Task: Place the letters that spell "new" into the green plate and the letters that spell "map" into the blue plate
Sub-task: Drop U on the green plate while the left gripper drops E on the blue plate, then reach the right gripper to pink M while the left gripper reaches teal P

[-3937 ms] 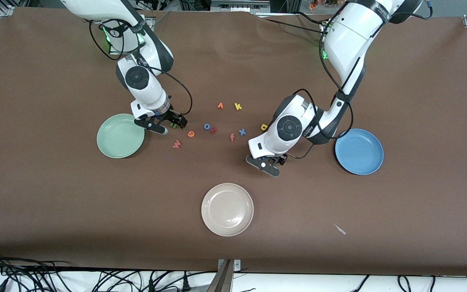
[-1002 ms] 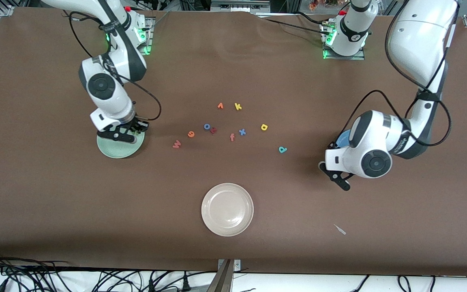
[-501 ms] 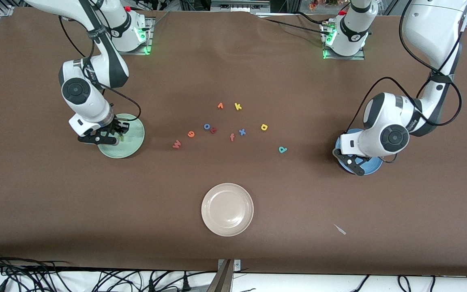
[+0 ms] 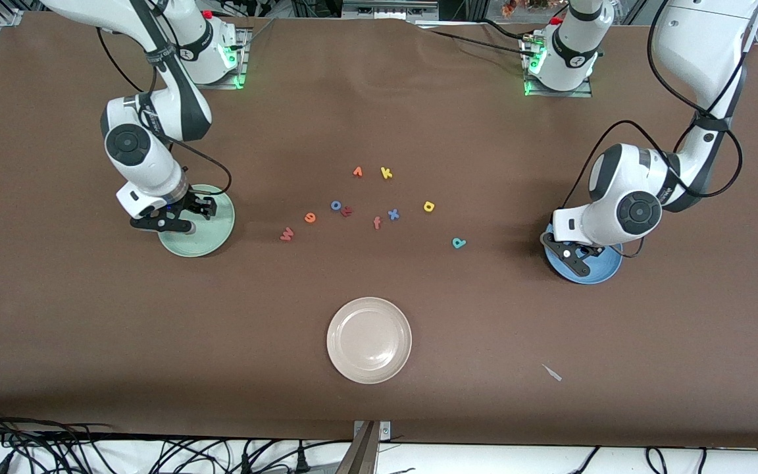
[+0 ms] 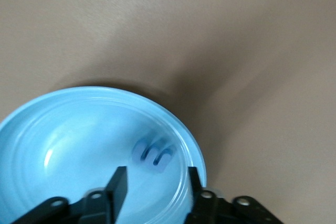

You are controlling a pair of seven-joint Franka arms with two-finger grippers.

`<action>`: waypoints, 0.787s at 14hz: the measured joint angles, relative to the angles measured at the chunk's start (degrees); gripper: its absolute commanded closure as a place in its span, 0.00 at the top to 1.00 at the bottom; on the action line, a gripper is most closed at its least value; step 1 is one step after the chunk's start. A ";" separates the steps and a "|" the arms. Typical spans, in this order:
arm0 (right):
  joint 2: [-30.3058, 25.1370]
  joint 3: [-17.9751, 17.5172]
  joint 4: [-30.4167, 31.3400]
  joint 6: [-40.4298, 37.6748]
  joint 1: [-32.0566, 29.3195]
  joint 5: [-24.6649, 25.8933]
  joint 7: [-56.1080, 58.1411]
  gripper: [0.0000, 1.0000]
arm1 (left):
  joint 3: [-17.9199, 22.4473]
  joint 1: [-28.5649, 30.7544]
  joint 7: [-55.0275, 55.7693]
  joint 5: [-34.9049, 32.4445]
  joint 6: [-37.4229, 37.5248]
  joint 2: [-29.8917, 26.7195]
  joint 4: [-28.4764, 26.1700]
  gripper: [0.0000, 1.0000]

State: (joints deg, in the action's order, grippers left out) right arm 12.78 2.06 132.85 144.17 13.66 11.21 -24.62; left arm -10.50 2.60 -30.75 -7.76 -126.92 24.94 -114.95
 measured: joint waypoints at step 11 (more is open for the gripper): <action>8.61 -12.55 -12.47 0.10 2.36 -0.01 -24.51 0.86 | -2.00 -13.95 19.20 5.72 -1.78 4.47 7.75 1.00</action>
State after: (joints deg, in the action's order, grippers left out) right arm 21.39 -10.49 120.38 144.27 16.02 11.20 -49.13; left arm -12.50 -11.35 -11.55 -2.04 -128.70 29.41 -107.20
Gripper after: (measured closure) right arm 0.141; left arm 0.000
